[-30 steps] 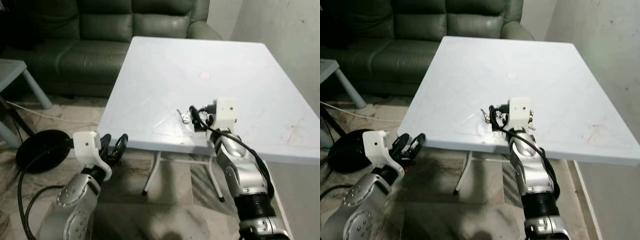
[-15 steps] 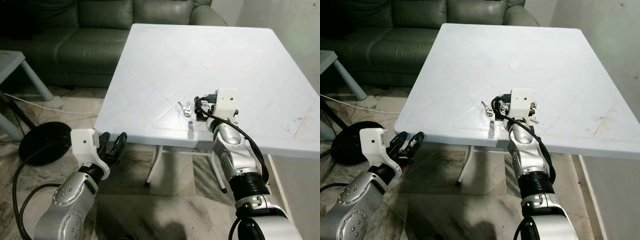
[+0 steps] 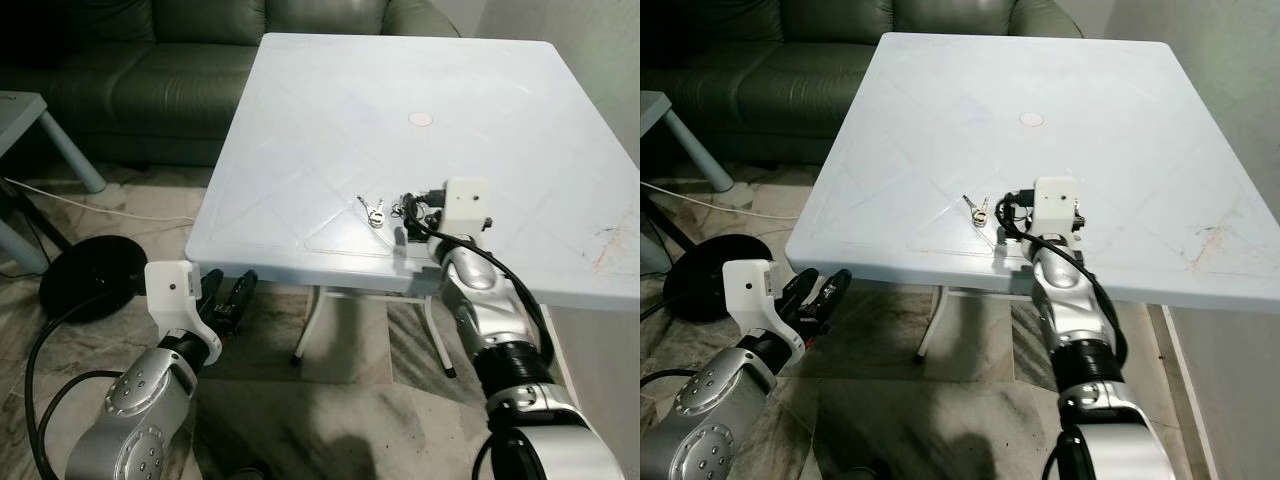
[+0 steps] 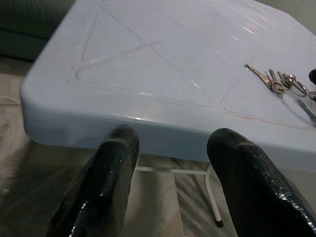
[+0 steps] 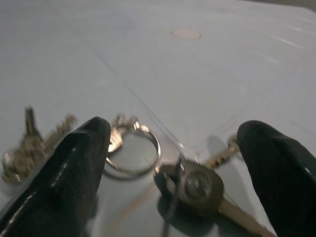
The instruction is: Hang keys on a hook
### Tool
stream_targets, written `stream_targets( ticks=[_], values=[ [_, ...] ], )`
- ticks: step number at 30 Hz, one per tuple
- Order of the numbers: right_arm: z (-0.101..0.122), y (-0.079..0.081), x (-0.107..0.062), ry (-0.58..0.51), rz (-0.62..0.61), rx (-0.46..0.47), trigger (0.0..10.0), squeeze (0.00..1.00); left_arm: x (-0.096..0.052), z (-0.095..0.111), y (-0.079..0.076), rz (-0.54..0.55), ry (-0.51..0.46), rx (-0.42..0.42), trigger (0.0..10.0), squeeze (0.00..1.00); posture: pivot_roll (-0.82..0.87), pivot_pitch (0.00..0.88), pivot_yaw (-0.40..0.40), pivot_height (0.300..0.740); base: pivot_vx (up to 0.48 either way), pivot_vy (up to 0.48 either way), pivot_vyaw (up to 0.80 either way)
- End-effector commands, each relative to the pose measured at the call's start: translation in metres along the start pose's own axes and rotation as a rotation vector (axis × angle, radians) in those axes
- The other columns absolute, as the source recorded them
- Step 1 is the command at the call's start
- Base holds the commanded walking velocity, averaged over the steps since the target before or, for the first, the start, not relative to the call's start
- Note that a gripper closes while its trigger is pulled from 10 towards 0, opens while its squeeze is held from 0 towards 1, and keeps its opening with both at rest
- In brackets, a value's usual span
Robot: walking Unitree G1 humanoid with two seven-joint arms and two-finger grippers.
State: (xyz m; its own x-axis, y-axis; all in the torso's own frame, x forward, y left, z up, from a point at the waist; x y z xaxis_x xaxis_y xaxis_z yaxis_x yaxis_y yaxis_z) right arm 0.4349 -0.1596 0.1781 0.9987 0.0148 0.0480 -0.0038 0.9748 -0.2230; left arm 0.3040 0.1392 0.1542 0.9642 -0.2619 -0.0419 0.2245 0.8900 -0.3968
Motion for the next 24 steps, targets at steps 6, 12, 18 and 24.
stream_targets(
  ticks=[6,12,18,24],
  values=[
    [-0.007,-0.003,-0.003,0.031,0.065,-0.029,9.1,0.00,-0.002,0.001,-0.001,0.008,0.001,-0.001,10.0,0.00,0.26,0.250,0.001,0.740,0.000,0.000,0.00],
    [-0.007,-0.003,-0.005,0.027,0.085,-0.036,3.5,0.00,-0.003,0.001,-0.001,0.011,0.001,-0.004,10.0,0.00,0.26,0.250,0.000,0.740,0.000,0.000,0.00],
    [-0.008,-0.012,-0.006,0.027,0.078,-0.055,0.0,0.00,-0.003,0.002,-0.001,0.014,0.001,-0.004,10.0,0.00,0.26,0.251,0.000,0.740,0.000,0.000,0.00],
    [-0.009,-0.019,-0.006,0.029,0.065,-0.070,0.0,0.00,-0.001,0.003,-0.010,-0.020,0.001,0.004,10.0,0.00,0.26,0.251,0.000,0.740,0.000,0.000,0.00]
  ],
)
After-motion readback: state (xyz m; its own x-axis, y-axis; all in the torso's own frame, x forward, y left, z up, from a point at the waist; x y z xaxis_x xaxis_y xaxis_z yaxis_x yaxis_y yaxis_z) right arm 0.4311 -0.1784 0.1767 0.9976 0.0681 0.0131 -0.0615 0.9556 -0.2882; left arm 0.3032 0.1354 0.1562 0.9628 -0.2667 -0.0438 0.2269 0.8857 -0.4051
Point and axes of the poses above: a point about 5 cm out from each wrist's last joint towards the gripper, its own x axis pointing out of the wrist towards the gripper, its own z axis along the axis of the wrist's last joint, y = z × x, the point moved 5 cm from there along x, pointing out of the wrist towards the gripper, and after that the axes turned 8 degrees about -x, right-handed, at the moved point
